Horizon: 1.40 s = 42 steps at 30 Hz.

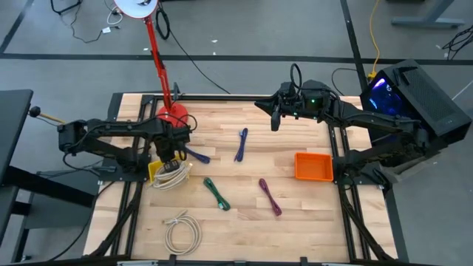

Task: Pick & Place USB Port
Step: Adjust the yellow bin

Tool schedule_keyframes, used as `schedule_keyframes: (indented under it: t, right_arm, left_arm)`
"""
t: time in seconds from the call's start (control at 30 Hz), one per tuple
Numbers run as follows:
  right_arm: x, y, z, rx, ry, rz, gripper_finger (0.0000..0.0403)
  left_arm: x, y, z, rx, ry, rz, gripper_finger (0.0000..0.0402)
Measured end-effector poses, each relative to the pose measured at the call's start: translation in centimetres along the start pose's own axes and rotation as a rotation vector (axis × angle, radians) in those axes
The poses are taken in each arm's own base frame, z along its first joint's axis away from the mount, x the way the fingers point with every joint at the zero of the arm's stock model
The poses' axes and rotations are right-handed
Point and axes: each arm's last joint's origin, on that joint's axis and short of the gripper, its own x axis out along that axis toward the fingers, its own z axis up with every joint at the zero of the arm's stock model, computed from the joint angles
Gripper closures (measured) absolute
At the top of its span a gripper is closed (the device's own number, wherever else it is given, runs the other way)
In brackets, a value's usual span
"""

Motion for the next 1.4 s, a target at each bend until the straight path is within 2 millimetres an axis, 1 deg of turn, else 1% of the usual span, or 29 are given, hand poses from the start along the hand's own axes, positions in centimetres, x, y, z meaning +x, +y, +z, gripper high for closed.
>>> schedule_keyframes:
  t: [0.3,0.37,0.43,0.53,0.6,0.73,0.93,1.03,1.23,1.4]
  right_arm:
    - [0.0,-0.1,-0.3,0.0,0.027,-0.005,0.0332]
    - [0.0,-0.1,-0.3,-0.003,0.031,-0.006,0.0332]
    - [0.0,-0.1,-0.3,-0.01,0.029,-0.006,0.0332]
    - [0.0,-0.1,-0.3,-0.01,0.028,-0.005,0.0332]
    - [0.0,-0.1,-0.3,-0.01,0.029,-0.006,0.0332]
    - [0.0,0.0,-0.3,-0.01,0.028,-0.005,0.0332]
    - [0.0,-0.1,-0.3,-0.01,0.029,-0.006,0.0332]
    - [0.0,-0.1,-0.3,-0.009,0.03,-0.006,0.0332]
    - [0.0,-0.1,-0.3,-0.009,0.03,-0.006,0.0332]
    - [0.0,-0.1,-0.3,-0.008,0.031,-0.006,0.0332]
  left_arm:
    - [0.0,0.5,0.1,-0.022,0.003,-0.009,0.0384]
    - [0.0,0.4,0.1,-0.012,0.005,-0.029,0.0368]
    - [0.1,0.4,0.1,-0.004,-0.004,-0.042,0.0343]
    - [0.1,0.4,0.2,-0.006,-0.006,-0.035,0.0309]
    - [0.1,0.4,0.2,-0.006,-0.005,-0.033,0.0293]
    - [0.1,0.4,0.1,-0.007,-0.001,-0.035,0.0277]
    - [0.0,0.3,0.1,-0.006,0.007,-0.048,0.0272]
    - [-0.8,0.3,0.5,-0.002,-0.019,-0.044,0.0272]
    - [-3.3,0.2,1.8,0.02,-0.108,-0.015,0.0271]
    - [-4.8,0.3,1.9,0.031,-0.115,0.042,0.0271]
